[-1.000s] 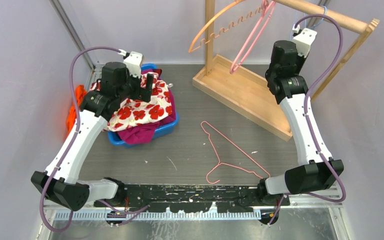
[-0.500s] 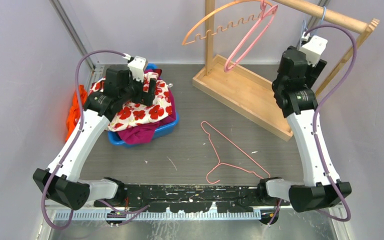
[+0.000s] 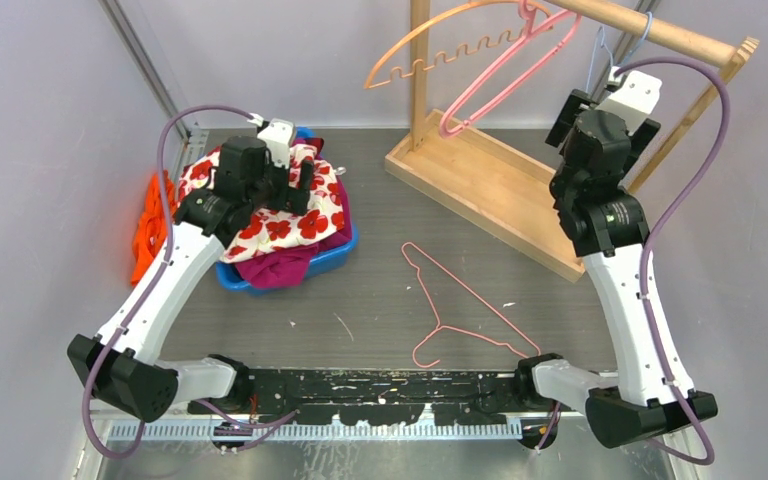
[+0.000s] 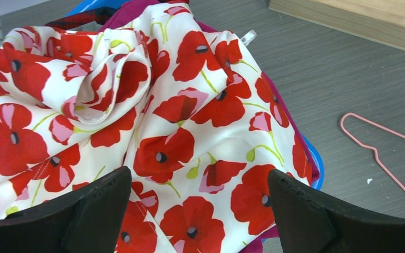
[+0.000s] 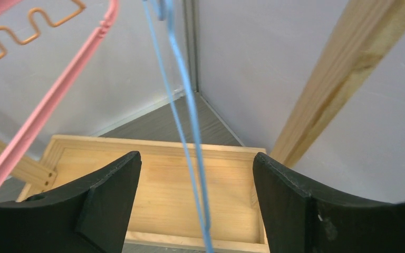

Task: Remove the skirt from the hanger
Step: Pick up the hanger at the center of the board.

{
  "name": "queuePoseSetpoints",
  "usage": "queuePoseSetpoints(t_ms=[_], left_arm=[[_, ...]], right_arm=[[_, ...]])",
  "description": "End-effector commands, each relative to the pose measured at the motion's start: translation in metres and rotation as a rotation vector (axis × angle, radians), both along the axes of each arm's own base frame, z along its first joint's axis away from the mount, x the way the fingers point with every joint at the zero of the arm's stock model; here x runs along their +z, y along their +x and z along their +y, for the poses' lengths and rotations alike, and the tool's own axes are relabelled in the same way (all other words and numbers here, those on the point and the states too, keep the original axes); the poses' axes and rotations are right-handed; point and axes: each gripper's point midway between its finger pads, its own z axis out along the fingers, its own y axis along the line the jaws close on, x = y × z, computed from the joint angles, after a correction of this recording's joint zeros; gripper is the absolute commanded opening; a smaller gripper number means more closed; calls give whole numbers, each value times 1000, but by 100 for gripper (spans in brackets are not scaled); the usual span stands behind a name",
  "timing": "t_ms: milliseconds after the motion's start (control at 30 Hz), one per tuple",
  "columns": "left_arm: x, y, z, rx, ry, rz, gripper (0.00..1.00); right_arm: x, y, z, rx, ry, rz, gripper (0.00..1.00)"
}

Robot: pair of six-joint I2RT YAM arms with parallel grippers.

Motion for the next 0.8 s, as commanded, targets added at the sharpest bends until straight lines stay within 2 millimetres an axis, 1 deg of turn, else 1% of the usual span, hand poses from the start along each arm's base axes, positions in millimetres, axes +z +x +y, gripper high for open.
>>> queuePoseSetpoints(t_ms=[0, 133, 200, 267, 367, 400, 467, 533, 600, 700, 733, 767], left_arm=[[27, 9, 7, 66, -23, -107, 99], [25, 11, 3, 65, -35, -104, 99], [25, 11, 1, 63, -37, -104, 99], [25, 13, 0, 61, -37, -105, 99], [26, 14, -1, 59, -34, -107, 99], [26, 14, -2, 56, -34, -106, 100], [26, 15, -3, 51, -37, -104, 99], [25, 15, -5, 48, -41, -101, 99], [25, 15, -5, 47, -45, -100, 99], [26, 15, -7, 43, -47, -102, 99], [18, 19, -8, 43, -37, -83, 99], [15, 21, -8, 44, -31, -77, 99]], right_arm=[[42, -4, 23, 90, -35, -93, 82], [45, -5, 52, 165, -91, -52, 82], [43, -5, 65, 212, -82, -43, 82], [36, -5, 78, 254, -78, -15, 82], [15, -8, 96, 314, -83, 58, 81], [6, -10, 104, 339, -72, 81, 81], [-15, -14, 114, 370, -57, 131, 80], [-32, -18, 123, 398, -41, 167, 79], [-44, -21, 129, 412, -43, 197, 79], [-61, -26, 145, 465, -50, 260, 76], [-69, -30, 151, 487, -54, 292, 76], [-79, -34, 156, 507, -56, 327, 75]])
